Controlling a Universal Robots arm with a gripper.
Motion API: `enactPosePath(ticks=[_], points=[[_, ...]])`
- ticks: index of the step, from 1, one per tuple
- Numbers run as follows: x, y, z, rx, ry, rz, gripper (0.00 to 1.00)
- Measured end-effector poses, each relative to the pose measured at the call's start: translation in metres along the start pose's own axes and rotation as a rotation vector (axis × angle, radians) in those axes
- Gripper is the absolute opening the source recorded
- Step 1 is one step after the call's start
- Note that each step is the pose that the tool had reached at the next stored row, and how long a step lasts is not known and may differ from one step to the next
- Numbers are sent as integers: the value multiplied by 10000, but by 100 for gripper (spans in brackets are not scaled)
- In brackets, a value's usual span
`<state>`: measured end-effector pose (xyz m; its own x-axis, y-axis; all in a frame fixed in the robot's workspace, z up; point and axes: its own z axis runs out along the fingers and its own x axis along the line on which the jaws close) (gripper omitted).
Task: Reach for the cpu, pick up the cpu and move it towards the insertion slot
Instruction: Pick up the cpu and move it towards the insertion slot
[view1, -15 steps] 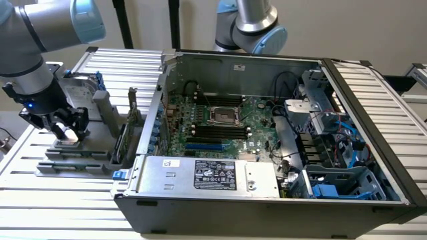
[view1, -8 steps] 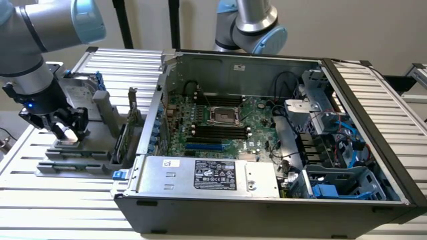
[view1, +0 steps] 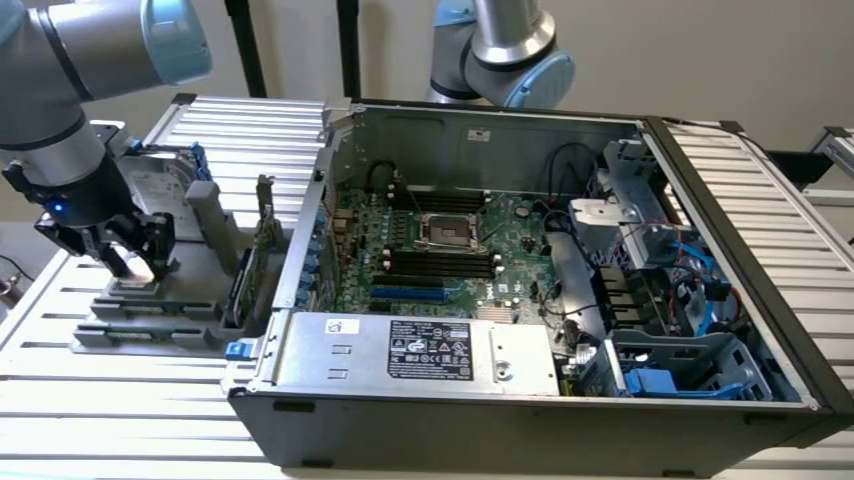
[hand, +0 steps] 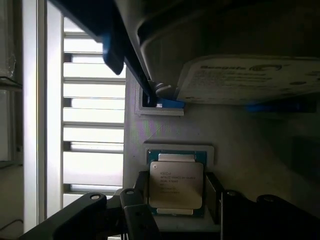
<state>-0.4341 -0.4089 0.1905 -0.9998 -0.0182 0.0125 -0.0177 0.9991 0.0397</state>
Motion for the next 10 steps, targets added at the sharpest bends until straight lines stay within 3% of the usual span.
enactPosePath(ticks=[6, 10], points=[[-1, 4, -111, 0, 2, 0, 54], [-5, 4, -268, 0, 3, -1, 54]])
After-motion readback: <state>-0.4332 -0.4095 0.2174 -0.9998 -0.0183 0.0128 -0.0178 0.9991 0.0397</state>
